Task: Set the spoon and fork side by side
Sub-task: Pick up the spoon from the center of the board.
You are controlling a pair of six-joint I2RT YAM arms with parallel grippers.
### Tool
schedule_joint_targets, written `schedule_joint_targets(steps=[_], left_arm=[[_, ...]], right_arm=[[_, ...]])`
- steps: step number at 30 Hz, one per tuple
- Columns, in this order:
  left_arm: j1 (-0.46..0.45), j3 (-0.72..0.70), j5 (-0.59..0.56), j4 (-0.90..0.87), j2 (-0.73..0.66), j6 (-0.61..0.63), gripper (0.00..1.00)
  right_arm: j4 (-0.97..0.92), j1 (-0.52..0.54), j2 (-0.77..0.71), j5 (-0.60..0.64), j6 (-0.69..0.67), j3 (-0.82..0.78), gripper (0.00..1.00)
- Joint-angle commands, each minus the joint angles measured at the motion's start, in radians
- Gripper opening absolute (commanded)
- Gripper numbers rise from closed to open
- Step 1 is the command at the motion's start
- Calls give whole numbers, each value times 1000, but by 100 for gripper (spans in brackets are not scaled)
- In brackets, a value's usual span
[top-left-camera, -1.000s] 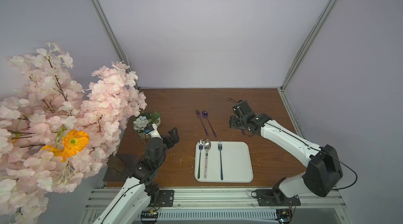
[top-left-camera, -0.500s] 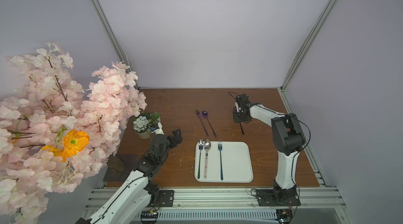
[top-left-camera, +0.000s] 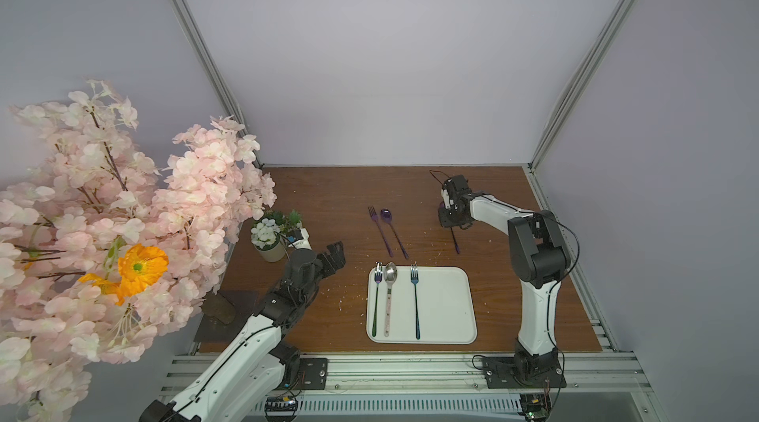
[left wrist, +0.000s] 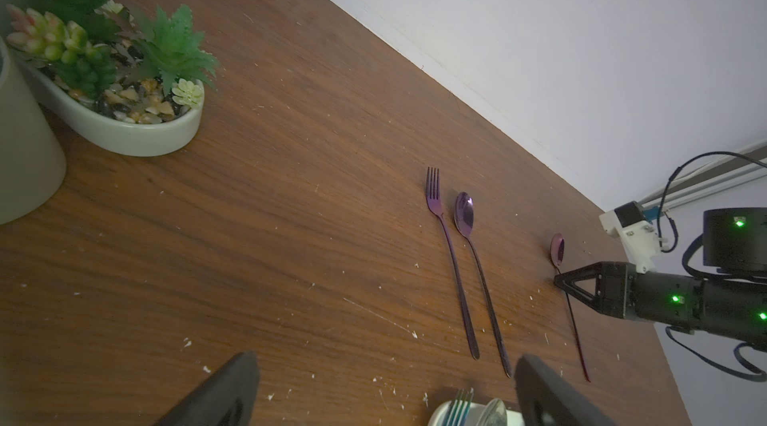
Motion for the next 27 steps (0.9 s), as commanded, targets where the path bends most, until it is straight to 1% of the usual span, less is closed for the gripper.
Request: schedule_joint_targets(steps=[1,4,6,8,15,21,27], left_arm=[[7,29,-8,-3,-16,7,99],[7,31,-16,-8,-22,8,99],[7,32,-22,-11,-27,7,99],[7,27,-28,-12,-39,3,99],[7,19,-58,-12,-90,0,99],[7,7,-85,-18,-121,-4,99],[7,-19,-98,8,-148,-9,99]], right_arm=[[-10,-18,52,45,-18,-1,23],[-9,-20,46,58,-19,-5,14],[-5,-20,40,71,-17,-6,5],[10,-18,22,84,-11,-16,2],[48,-14,-73,98,8,-19,0],[-27,20,-190,87,77,6,0],[-87,84,-357,118,171,-86,0]])
